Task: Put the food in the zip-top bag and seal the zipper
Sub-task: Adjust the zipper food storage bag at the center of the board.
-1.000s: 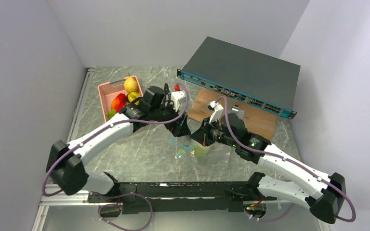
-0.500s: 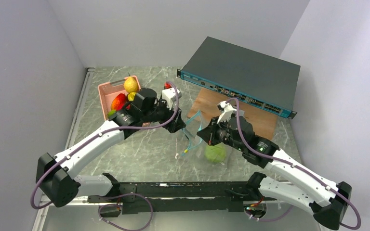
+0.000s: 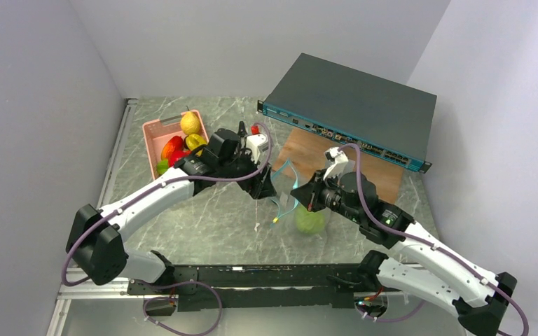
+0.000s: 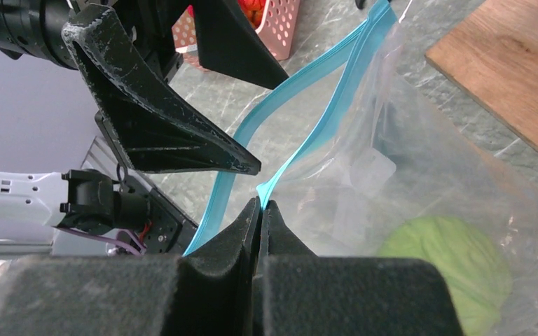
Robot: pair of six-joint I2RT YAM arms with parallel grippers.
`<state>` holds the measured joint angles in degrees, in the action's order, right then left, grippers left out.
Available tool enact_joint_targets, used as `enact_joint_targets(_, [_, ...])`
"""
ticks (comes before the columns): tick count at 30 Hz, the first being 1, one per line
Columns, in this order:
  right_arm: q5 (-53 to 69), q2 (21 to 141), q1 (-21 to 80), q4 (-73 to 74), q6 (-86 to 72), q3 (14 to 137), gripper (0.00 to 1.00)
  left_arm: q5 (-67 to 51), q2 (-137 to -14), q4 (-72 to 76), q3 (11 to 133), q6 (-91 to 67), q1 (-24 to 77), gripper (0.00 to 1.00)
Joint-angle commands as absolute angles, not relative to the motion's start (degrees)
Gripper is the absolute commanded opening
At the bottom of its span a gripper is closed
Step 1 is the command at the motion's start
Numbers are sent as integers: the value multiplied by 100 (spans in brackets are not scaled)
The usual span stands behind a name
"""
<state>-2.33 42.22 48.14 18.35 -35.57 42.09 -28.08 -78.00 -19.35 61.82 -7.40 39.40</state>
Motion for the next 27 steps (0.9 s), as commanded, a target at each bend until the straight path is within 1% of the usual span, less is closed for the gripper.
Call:
enact_joint_targets(1, [-116,4274,4808,1558,-3621,4326,0,-3489,-7886,-1621,6385,-917,3919,87])
enact_joint_targets(3, [-108,4348,4808,1584,-3614,4326,0,-3508,-7831,-1571,6354,-910,3919,85])
enact_joint_targets(4, [-69,4403,4808,1590,-3602,4318,0,-3512,-7805,-1565,6340,-908,3915,82])
enact_joint_targets(5, [-44,4468,4813,1591,-3591,4316,0,-3501,-7786,-1558,6333,-891,3917,76])
enact_joint_targets(8, [315,4686,4820,1499,-3597,4298,0,-3491,-7785,-1566,6345,-873,3906,54])
enact_joint_targets(11, [581,4875,4831,1412,-3703,4304,0,-3531,-7796,-1597,6370,-808,3902,38])
enact_joint_targets(15, [510,5044,4886,1513,-3803,4406,0,-3570,-7772,-1629,6397,-719,3901,12])
enact_joint_targets(17, [482,5133,4891,1610,-3750,4540,0,-3553,-7700,-1605,6375,-662,3895,1])
enact_joint_targets(18, [448,5179,4893,1700,-3694,4648,0,-3515,-7635,-1564,6342,-621,3896,0])
enact_joint_targets(22, [121,5254,4886,2091,-3502,5028,0,-3531,-7259,-1320,6135,-409,3908,0])
enact_joint_targets(27, [-243,5091,4887,2093,-3560,4934,0,-3757,-6852,-927,5878,-404,3917,0])
